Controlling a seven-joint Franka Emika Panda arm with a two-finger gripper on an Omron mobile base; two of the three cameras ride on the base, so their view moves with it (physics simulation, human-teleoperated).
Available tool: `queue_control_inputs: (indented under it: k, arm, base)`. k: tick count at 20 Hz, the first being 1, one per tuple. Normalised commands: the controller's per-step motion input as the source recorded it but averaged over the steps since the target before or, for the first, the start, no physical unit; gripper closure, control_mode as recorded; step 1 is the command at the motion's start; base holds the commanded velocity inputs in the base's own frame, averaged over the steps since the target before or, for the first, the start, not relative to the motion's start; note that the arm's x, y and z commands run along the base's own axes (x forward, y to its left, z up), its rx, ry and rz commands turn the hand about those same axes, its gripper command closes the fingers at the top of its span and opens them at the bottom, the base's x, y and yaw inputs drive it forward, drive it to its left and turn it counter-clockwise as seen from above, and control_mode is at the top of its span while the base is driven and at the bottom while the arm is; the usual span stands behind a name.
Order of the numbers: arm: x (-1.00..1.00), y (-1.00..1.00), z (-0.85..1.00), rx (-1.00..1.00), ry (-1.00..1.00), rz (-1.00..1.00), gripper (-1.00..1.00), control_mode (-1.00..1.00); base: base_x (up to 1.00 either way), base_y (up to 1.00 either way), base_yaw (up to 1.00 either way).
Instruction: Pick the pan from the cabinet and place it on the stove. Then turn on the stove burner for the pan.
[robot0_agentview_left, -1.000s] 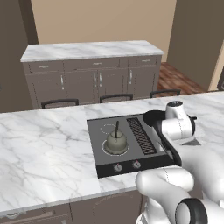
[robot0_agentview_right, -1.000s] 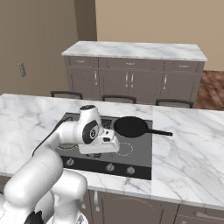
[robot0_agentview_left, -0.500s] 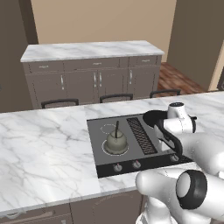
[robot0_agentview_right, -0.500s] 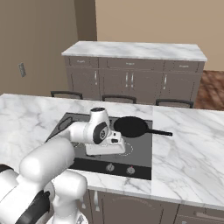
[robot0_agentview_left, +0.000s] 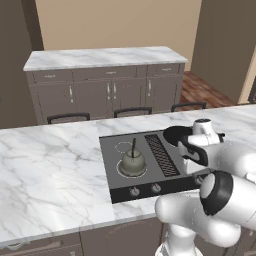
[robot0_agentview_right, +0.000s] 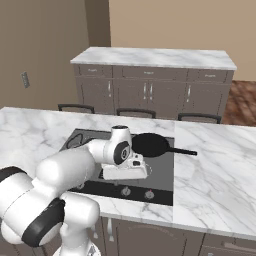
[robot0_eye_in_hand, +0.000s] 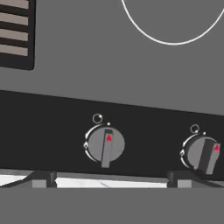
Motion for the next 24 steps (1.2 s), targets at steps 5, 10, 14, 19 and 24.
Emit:
queue_control_inputs:
  k: [5,10,14,19,24]
  arm:
    - [0.00,0.00,-0.15,0.03,0.04,0.00,-1.00,-1.00]
    - [0.00,0.04,-0.17,0.02,0.01,0.02,-1.00,-1.00]
    - [0.00,0.03,-0.19,0.03,0.00,0.04,-1.00,-1.00]
    - [0.00,0.00,-0.16,0.02,0.00,0.03,-1.00,-1.00]
    - [0.00,0.00,-0.12,0.01,0.00,0.02,-1.00,-1.00]
  base:
    - [0.00,0.00,0.00]
    - [0.00,0.00,0.00]
    - [0.00,0.00,0.00]
    - [0.00,0.00,0.00]
    - [0.00,0.00,0.00]
